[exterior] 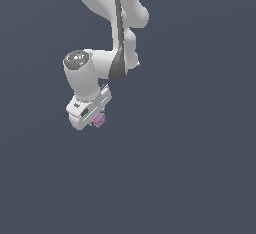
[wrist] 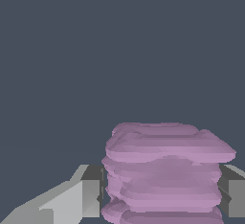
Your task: Pick up the object and move it to a goal position.
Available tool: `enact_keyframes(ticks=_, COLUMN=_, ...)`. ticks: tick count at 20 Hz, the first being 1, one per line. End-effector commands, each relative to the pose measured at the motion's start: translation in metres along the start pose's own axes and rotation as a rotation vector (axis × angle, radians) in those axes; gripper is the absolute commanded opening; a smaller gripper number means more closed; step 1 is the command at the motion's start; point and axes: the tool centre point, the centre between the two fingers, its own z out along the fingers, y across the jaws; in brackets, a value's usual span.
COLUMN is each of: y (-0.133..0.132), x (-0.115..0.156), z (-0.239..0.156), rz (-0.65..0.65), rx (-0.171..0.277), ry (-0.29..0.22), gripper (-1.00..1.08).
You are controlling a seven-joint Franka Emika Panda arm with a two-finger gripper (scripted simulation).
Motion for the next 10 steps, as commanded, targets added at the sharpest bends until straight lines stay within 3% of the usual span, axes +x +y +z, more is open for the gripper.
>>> enact_keyframes(ticks=1, y=0.003, x=-0.023, z=-0.008, rz=-0.001, rx=0.000, ry=0.001, gripper=-1.00)
enact_keyframes(ticks=10, y=0.012, x=-0.068, z=-0.023, rz=-0.002, rx=0.000, ry=0.001, gripper=-1.00)
